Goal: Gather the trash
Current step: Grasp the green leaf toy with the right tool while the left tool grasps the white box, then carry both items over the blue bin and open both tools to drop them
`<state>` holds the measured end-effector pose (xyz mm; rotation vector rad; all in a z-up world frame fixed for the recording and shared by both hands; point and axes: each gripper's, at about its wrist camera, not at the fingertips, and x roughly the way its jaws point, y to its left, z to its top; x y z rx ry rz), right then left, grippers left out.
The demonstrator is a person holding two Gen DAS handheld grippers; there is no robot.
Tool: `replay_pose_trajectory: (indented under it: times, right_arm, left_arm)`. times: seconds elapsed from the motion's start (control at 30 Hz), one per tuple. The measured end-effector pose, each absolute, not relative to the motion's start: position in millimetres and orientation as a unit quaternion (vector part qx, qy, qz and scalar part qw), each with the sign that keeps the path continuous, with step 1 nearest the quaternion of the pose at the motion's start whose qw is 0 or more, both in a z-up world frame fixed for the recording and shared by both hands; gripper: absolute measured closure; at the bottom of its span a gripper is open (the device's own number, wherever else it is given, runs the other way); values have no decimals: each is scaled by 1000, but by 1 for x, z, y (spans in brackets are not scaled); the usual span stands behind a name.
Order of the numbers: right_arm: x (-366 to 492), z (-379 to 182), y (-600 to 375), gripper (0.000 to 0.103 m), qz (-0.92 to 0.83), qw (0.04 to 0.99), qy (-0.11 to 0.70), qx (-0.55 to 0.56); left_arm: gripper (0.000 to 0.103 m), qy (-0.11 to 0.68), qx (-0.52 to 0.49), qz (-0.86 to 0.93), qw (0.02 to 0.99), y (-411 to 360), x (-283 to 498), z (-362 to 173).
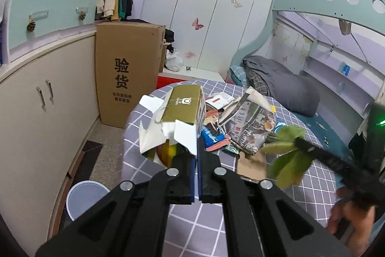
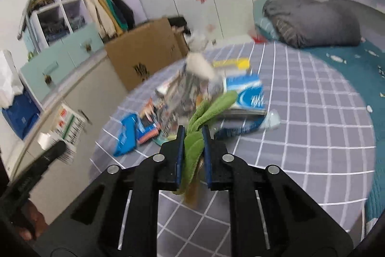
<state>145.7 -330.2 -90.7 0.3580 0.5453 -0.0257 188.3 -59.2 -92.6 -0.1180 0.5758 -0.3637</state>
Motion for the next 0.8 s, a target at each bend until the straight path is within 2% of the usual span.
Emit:
replay_pose_trajectory:
  times: [0.27, 0.4, 0.6, 0.8]
  right_arm:
    - [129, -45, -299, 89, 52, 959, 222, 170]
    - [142, -40, -260, 89, 114, 952, 231, 165]
    - [162, -56, -176, 89, 193, 936, 268, 125]
    - [193, -99, -81, 89, 259, 906, 324, 80]
  left_arm:
    - [101, 280, -79, -148, 945, -14, 177, -87]
    - [101, 279, -88, -116, 949, 16, 173, -90]
    - [101, 297, -99, -53, 948, 73, 169, -113]
    - [101, 348, -120, 7, 930, 132, 178, -159]
